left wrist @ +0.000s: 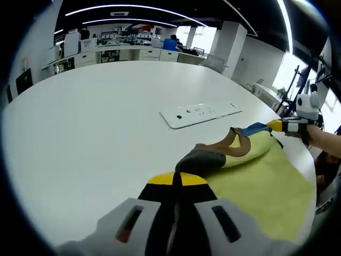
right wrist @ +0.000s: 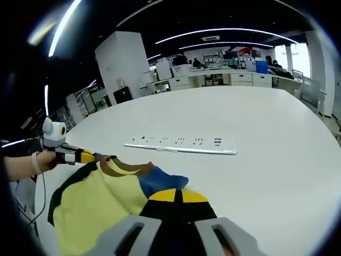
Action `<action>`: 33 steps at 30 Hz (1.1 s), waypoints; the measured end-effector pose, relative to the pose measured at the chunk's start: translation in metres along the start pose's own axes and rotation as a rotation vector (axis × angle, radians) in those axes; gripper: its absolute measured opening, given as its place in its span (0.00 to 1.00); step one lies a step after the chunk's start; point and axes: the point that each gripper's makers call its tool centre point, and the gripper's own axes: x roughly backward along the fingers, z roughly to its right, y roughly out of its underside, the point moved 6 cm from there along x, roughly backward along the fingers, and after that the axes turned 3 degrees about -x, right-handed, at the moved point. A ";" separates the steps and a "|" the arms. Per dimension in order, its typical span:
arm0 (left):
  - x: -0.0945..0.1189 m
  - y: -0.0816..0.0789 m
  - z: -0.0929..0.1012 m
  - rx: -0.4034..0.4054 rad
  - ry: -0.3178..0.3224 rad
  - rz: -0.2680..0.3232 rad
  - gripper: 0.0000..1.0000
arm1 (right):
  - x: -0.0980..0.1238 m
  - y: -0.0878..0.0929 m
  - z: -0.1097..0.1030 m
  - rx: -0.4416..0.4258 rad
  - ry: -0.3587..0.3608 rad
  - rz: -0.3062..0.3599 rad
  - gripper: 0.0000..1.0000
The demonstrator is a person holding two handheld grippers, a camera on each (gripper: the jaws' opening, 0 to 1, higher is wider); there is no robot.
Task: Fold the garment on the visible template until the final outline fits inside the template.
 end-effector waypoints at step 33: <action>0.028 -0.005 0.036 -0.079 0.162 0.053 0.99 | 0.034 0.010 -0.008 0.038 -0.090 0.029 1.00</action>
